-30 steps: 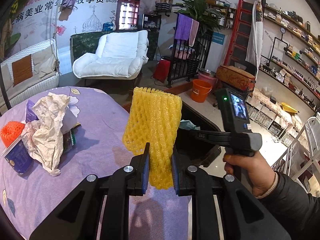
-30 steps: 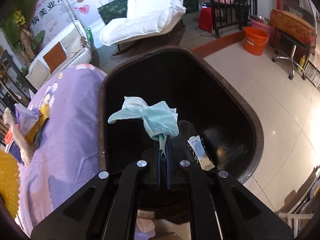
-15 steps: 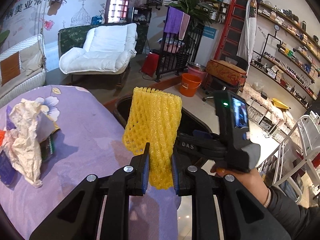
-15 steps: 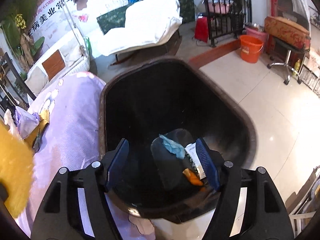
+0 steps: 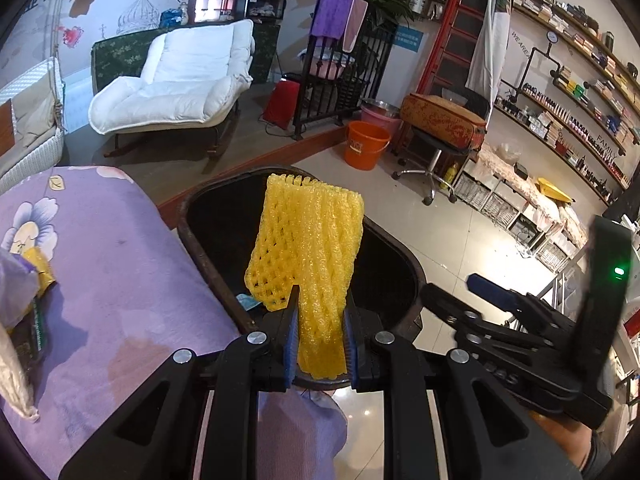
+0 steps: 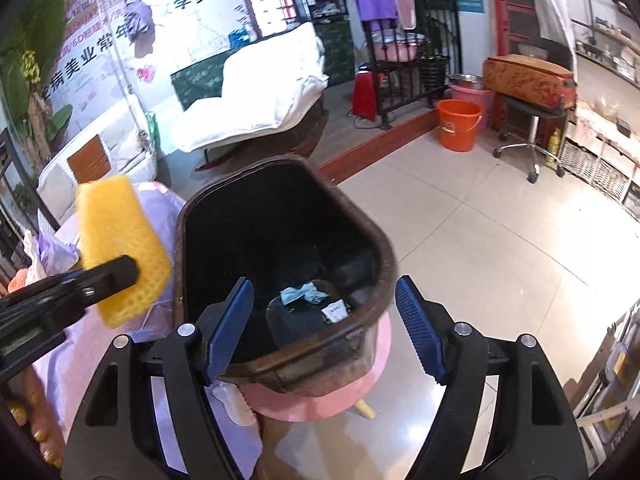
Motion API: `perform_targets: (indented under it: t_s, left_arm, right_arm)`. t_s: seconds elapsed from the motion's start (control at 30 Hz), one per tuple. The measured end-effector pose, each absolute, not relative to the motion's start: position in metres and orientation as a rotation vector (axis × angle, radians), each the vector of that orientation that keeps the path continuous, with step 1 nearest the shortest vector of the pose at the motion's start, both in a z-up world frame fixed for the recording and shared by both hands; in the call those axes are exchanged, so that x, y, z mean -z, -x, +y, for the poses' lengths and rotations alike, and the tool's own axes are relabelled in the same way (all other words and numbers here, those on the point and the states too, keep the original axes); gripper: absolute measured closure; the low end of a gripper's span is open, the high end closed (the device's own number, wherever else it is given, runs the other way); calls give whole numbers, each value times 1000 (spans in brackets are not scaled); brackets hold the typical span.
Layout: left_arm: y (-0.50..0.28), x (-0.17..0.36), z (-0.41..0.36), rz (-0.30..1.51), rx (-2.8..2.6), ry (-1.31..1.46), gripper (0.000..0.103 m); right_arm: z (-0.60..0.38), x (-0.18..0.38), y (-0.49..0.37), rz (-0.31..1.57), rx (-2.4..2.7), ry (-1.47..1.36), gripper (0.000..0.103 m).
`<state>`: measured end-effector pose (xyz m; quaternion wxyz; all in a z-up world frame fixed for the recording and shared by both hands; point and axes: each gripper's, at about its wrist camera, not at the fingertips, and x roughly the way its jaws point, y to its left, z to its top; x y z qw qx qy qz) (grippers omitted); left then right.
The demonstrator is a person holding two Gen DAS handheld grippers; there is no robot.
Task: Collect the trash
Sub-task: 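Lower the yellow foam net into the bin and open the left tool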
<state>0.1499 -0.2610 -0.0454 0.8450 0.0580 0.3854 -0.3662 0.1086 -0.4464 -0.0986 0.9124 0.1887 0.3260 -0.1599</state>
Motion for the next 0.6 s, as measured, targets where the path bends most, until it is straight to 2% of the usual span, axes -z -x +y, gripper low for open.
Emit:
perform_targets:
  t_s: [0.4,0.5,0.6]
  left_arm:
    - [-174,62,-298,892,761,-160,84]
    - [-179,66,-305,923,769,-155,77]
    - [-180,68,-310,924,762,-175,59]
  right_arm:
    - [-471,99,-82,642,410,-436,29]
    - [-475,100,-78,639,424,-446,29]
    - [-481,101,-75,643,430,-456,28]
